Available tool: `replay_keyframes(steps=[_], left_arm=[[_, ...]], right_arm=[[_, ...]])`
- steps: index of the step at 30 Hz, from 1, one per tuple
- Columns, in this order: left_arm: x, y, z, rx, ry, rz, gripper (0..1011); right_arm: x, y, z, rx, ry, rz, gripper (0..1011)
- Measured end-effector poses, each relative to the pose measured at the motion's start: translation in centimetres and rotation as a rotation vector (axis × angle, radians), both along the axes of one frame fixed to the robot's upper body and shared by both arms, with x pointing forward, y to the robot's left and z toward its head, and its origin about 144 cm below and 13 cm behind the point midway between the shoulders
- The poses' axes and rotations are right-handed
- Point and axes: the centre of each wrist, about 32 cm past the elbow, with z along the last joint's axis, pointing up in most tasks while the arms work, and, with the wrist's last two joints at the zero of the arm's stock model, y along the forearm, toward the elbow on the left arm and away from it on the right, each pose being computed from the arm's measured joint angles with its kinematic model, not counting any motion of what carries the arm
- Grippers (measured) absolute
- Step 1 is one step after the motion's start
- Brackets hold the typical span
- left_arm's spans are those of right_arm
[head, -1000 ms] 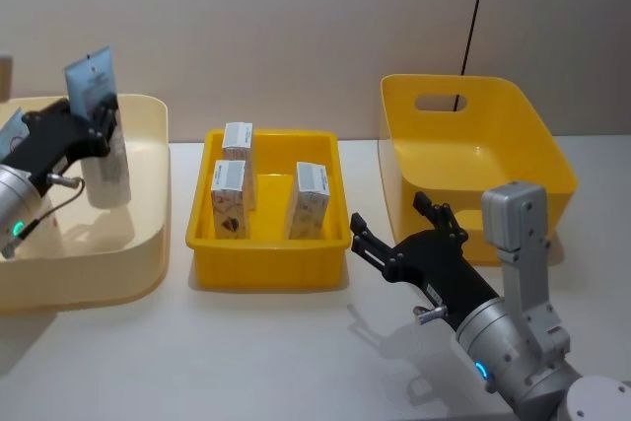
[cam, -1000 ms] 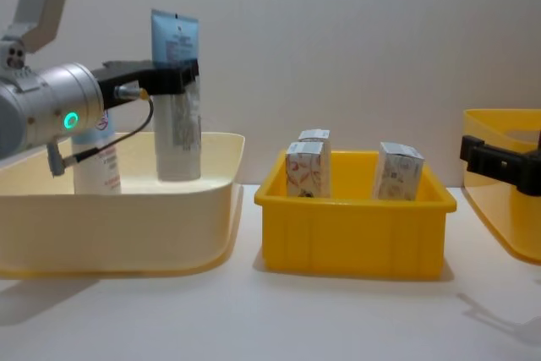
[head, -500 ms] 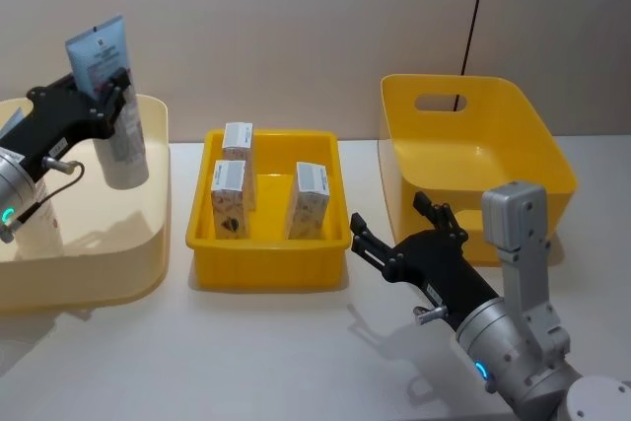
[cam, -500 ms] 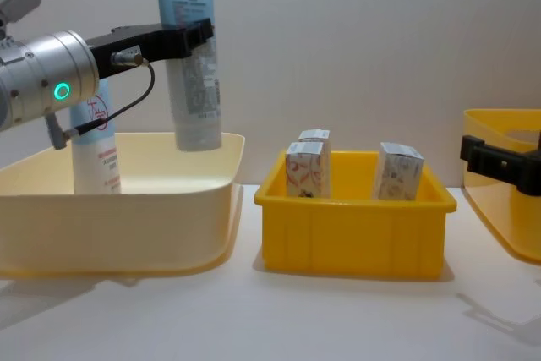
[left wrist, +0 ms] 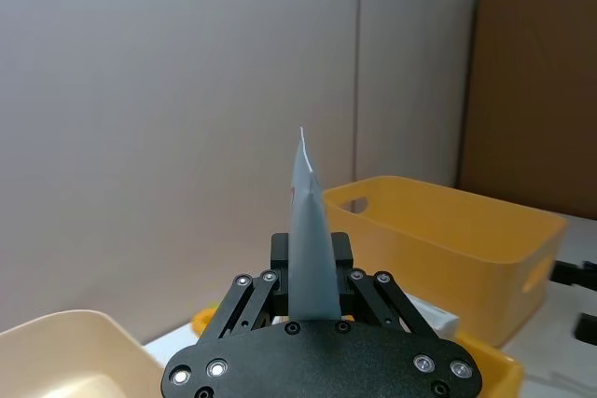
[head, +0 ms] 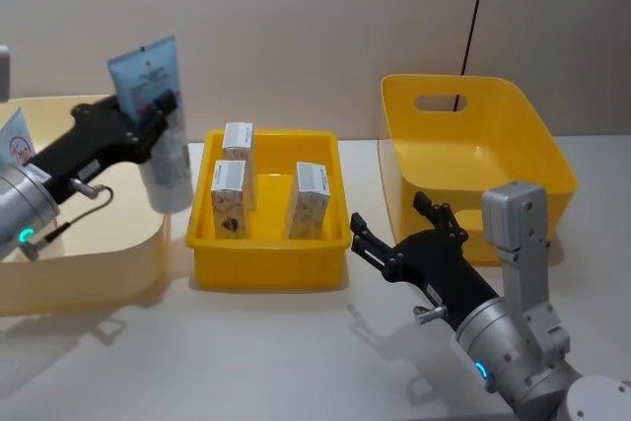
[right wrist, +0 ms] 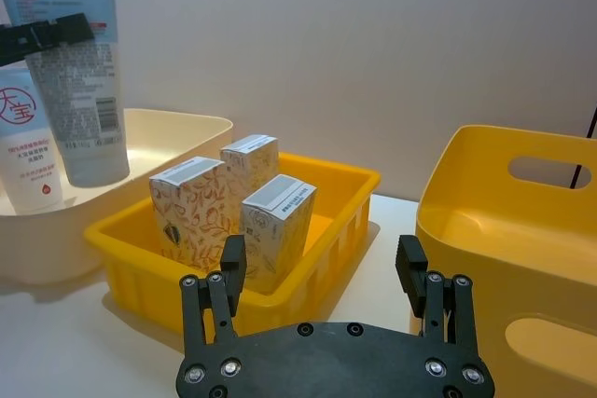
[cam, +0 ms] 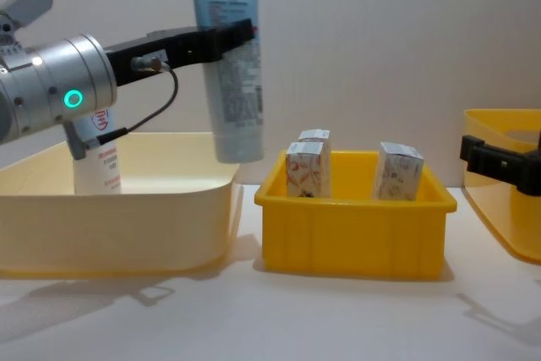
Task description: Bimanual collaborative sorting of washing and personal care products
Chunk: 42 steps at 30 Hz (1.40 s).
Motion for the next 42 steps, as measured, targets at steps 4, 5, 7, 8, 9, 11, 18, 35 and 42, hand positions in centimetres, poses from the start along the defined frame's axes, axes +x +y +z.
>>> replay_keyframes(steps=[4,5,7,8,9,11,18,35,42], left_arm=[[-0.3,-0.5,-0.3,-0.008,0.006,-0.048,252],[-0.4,-0.5,-0.3,-0.01,0.007,-0.055,251],[-0.5,-0.8,-0.4,-0.014,0.009,-0.073,251],[-0.7,-0.9,-0.5,-0.018,0.011,-0.087,251],[-0.7,-1.0,-0.6,-0.019,0.012,-0.094,252],[-0.9,-1.3,-0.7,-0.025,0.012,-0.115,252],[-1.4,-1.8,-1.1,-0.042,0.015,-0.163,252],[-2.4,-3.3,-1.5,-0.067,0.01,-0.25,252],[-2.5,-3.7,-1.6,-0.069,0.009,-0.262,252]], right_arm=[[0.0,0.0,0.0,0.0,0.0,0.0,1001],[0.0,0.0,0.0,0.0,0.0,0.0,1001],[0.0,0.0,0.0,0.0,0.0,0.0,1001],[0.0,0.0,0.0,0.0,0.0,0.0,1001],[0.0,0.0,0.0,0.0,0.0,0.0,1001],[0.0,0.0,0.0,0.0,0.0,0.0,1001],[0.0,0.0,0.0,0.0,0.0,0.0,1001],[0.0,0.0,0.0,0.0,0.0,0.0,1001],[-0.1,-0.1,0.0,0.003,0.002,0.006,1001]])
